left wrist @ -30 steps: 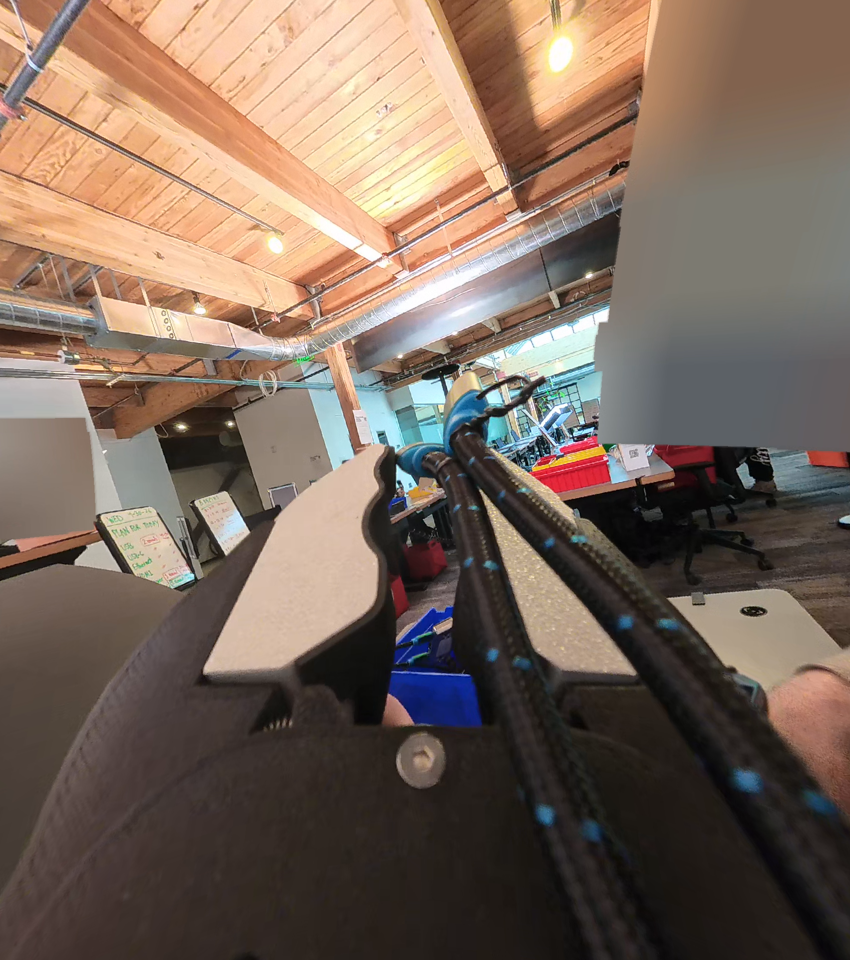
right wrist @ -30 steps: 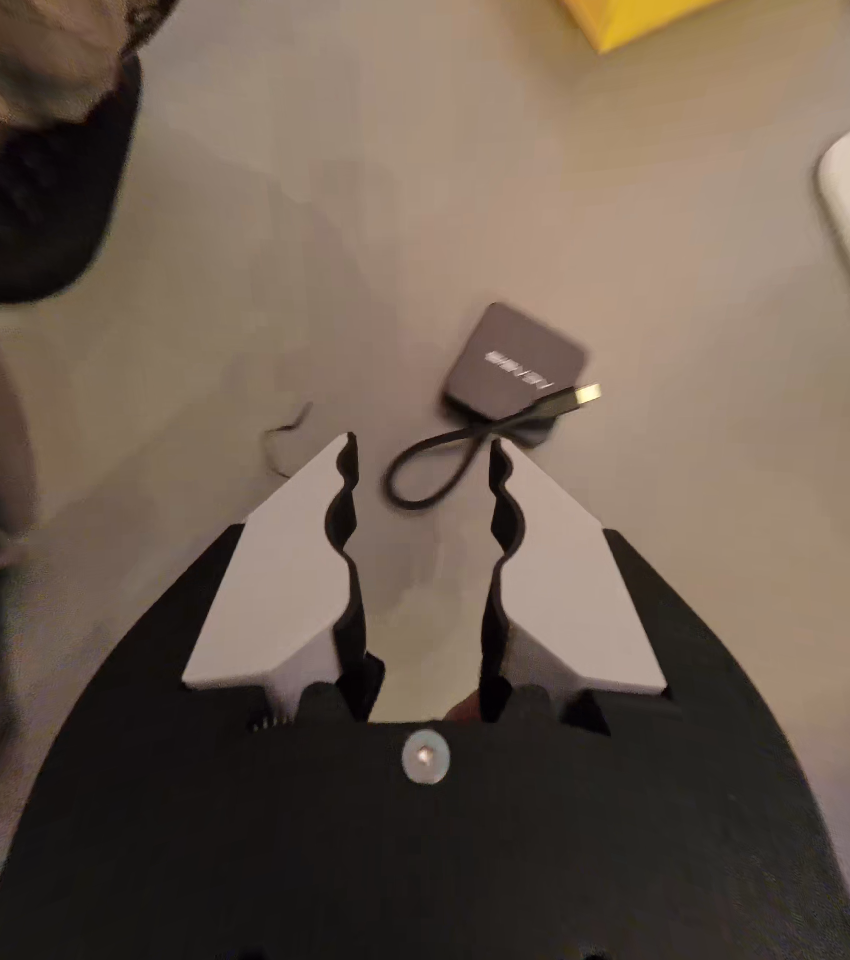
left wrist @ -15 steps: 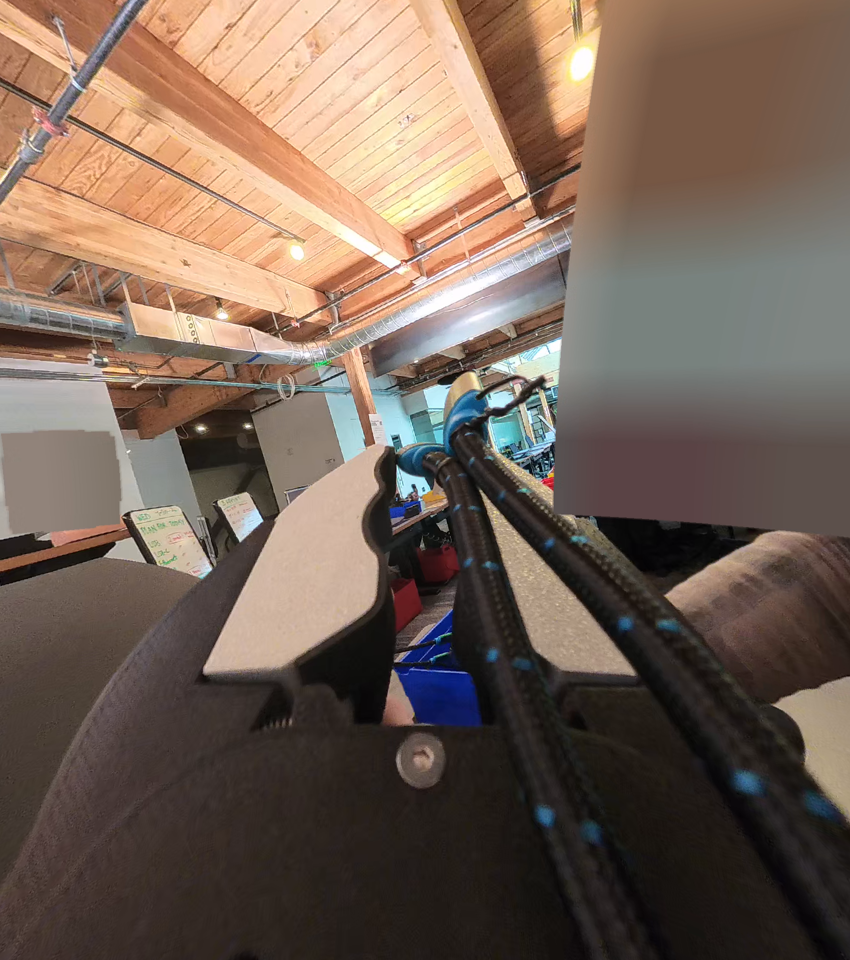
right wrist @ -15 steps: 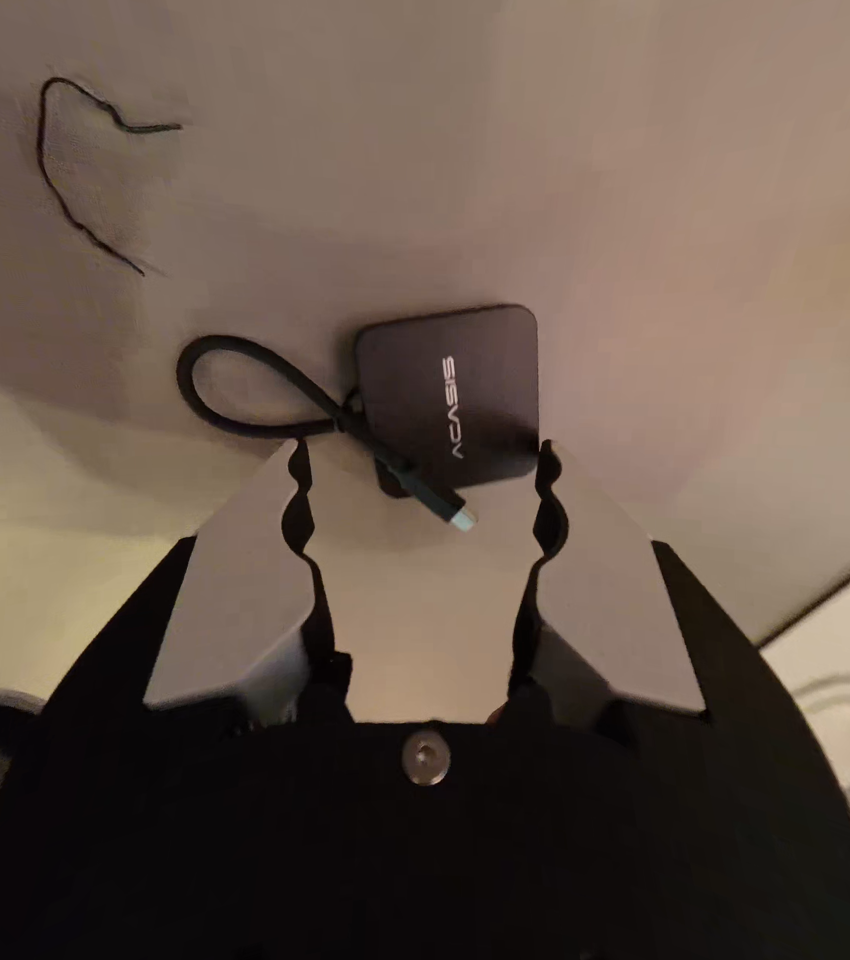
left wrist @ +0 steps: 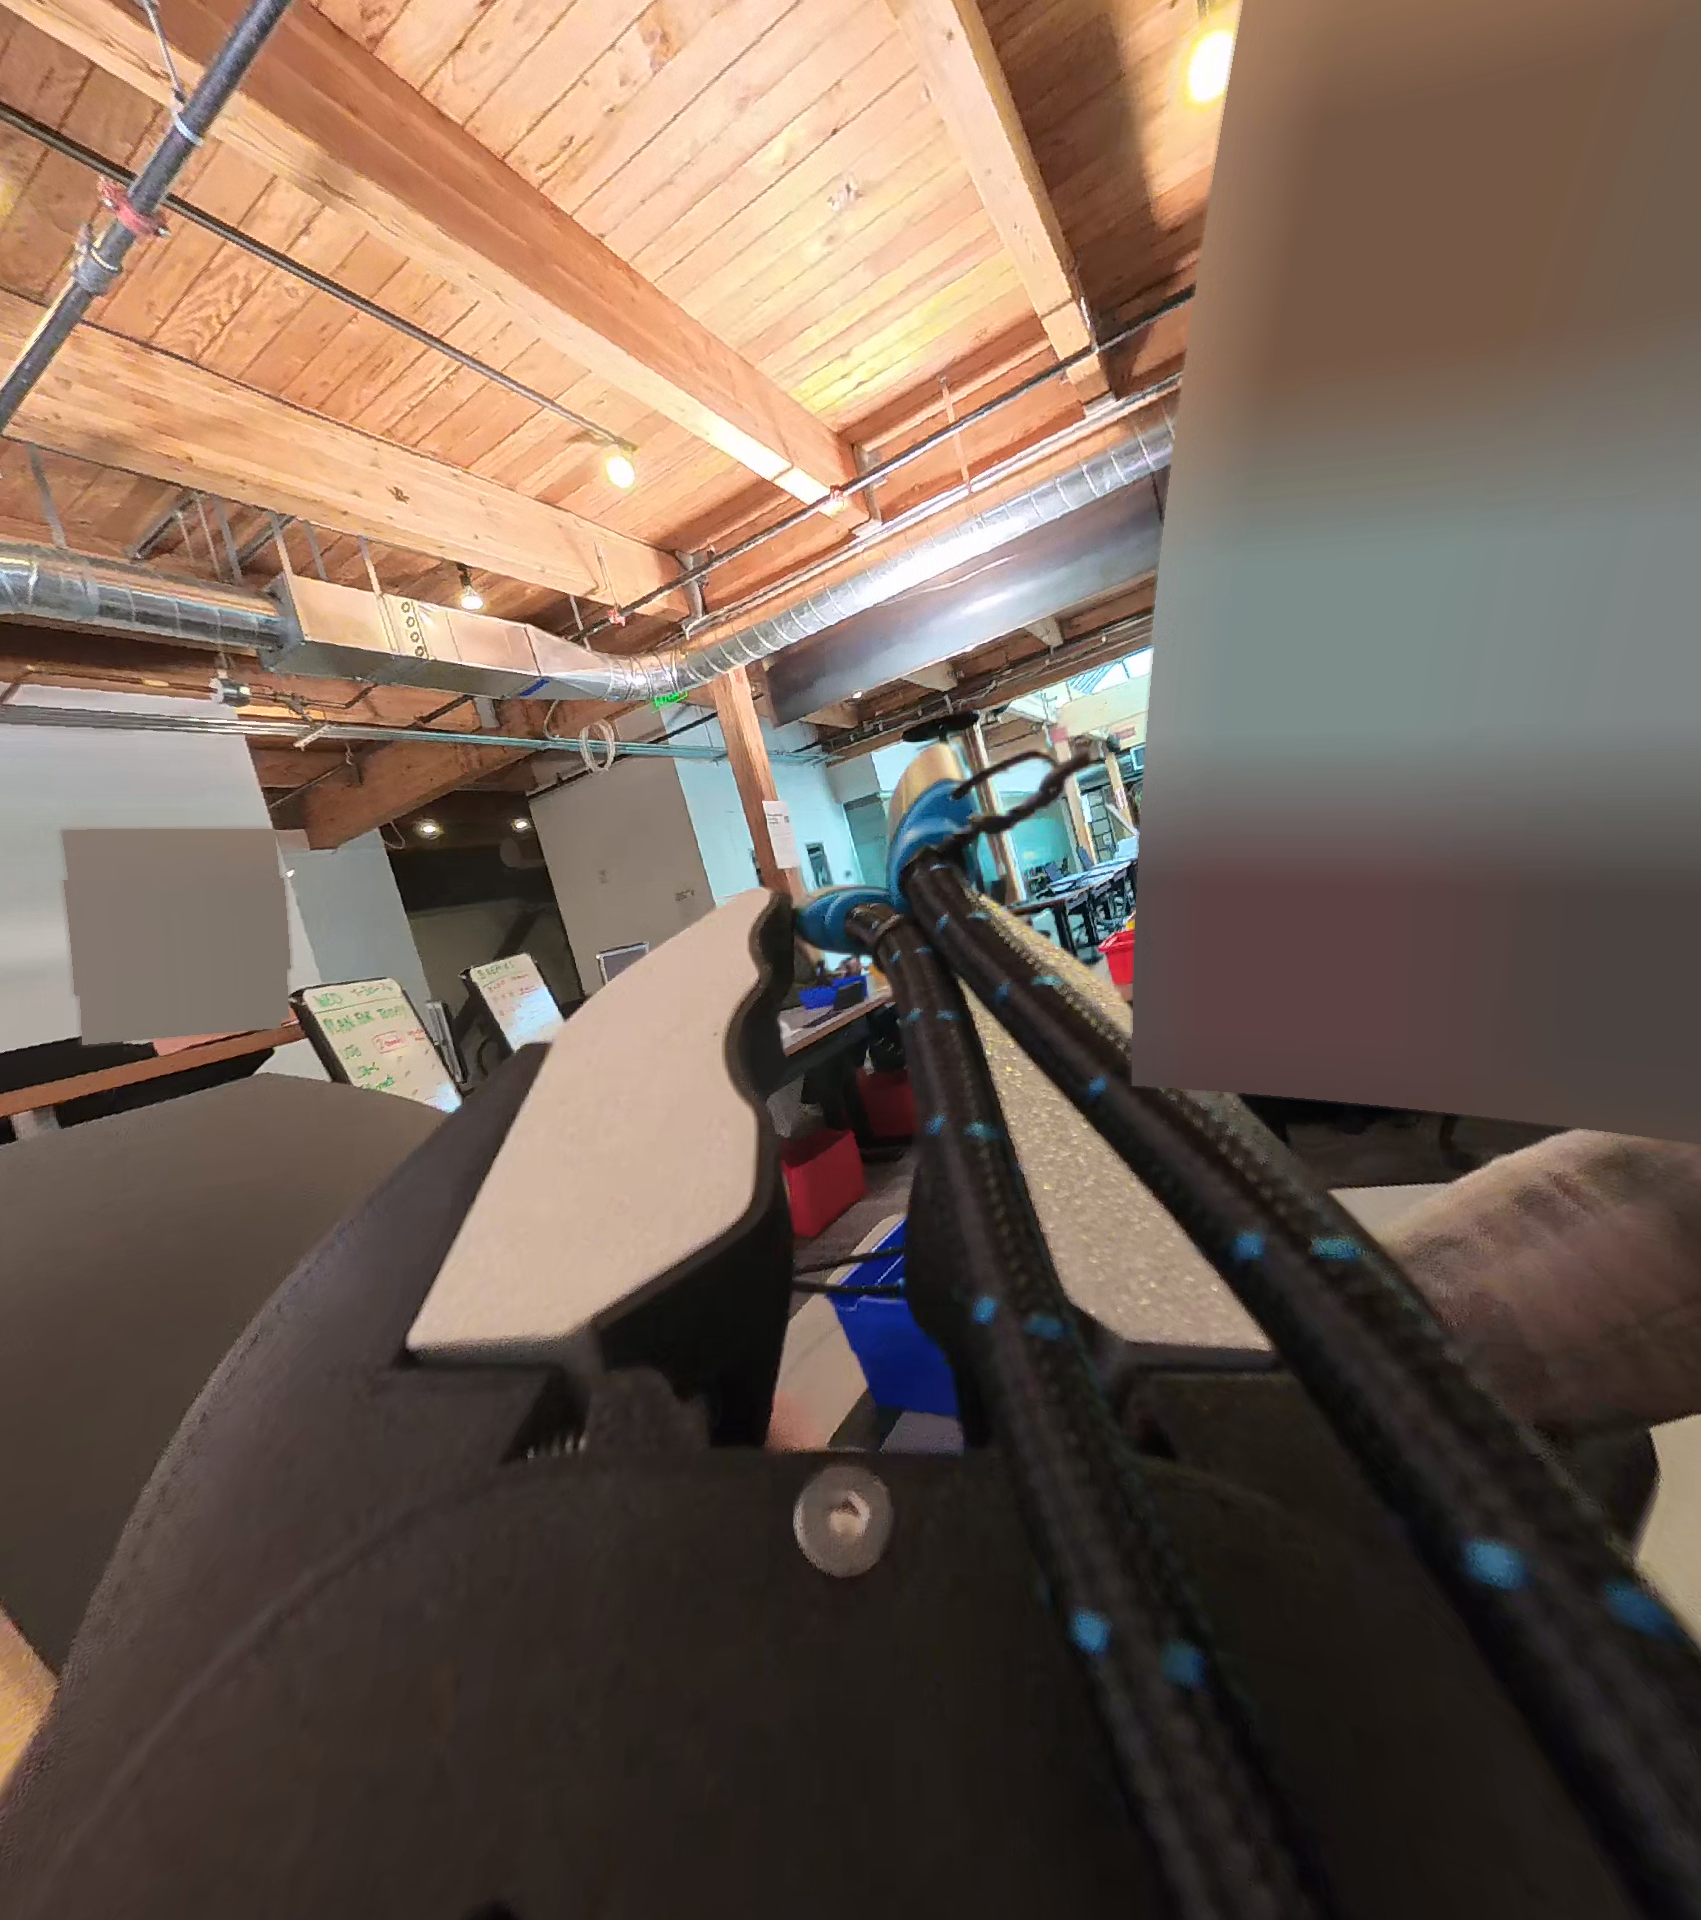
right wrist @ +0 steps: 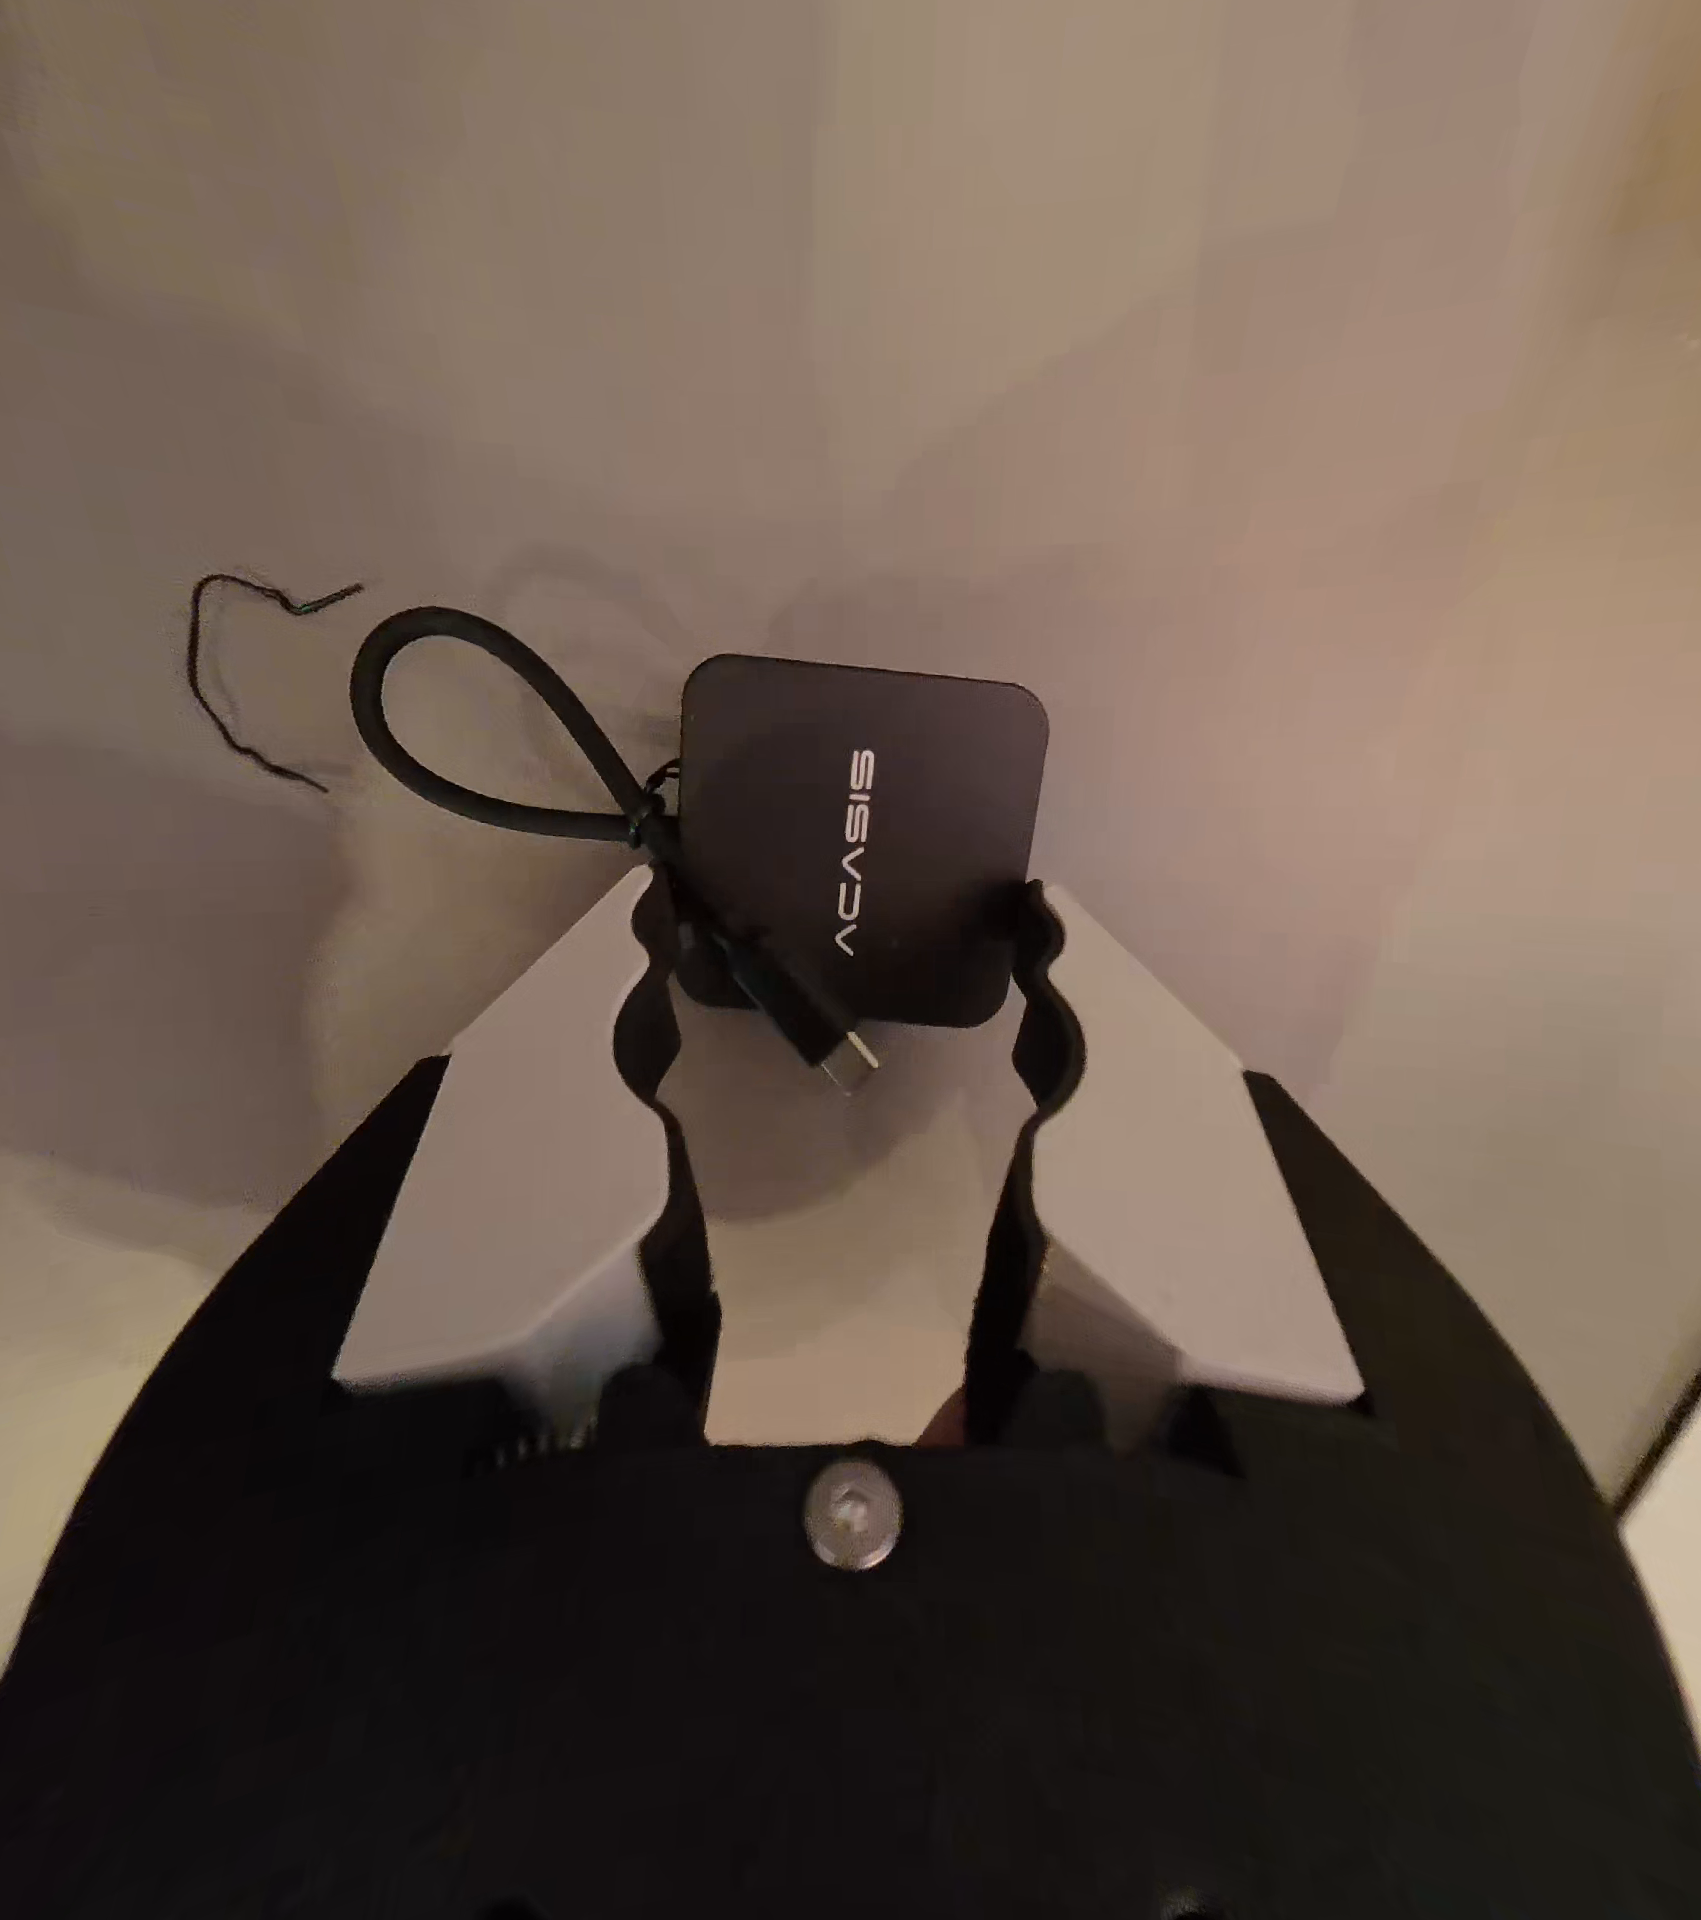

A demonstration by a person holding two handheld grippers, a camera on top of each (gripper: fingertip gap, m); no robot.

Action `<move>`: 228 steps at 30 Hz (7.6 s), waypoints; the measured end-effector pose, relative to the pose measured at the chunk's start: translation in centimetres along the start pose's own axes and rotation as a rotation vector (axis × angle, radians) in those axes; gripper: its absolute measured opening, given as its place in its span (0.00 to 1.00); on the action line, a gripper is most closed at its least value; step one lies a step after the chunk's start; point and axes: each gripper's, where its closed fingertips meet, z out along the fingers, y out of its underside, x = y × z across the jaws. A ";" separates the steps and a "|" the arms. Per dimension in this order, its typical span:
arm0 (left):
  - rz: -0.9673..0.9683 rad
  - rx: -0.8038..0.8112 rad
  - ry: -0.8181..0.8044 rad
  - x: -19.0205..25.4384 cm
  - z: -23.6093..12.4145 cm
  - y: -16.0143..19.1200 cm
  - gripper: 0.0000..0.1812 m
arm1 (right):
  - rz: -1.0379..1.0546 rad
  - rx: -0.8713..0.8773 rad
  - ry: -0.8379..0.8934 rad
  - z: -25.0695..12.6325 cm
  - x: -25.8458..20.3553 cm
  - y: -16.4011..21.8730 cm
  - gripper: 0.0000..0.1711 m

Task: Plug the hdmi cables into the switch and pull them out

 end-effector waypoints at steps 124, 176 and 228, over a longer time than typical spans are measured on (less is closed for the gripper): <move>-0.281 -0.149 0.462 9.9 4.3 16.9 0.11 | 0.173 0.190 0.254 -25.3 -5.4 1.9 0.36; -0.588 -0.279 1.060 21.3 1.1 17.7 0.06 | 0.316 0.673 -0.050 -12.4 -12.8 -0.2 0.32; -0.516 -0.273 0.416 8.9 5.4 18.3 0.23 | 0.743 0.129 1.488 -45.9 -1.1 19.3 0.00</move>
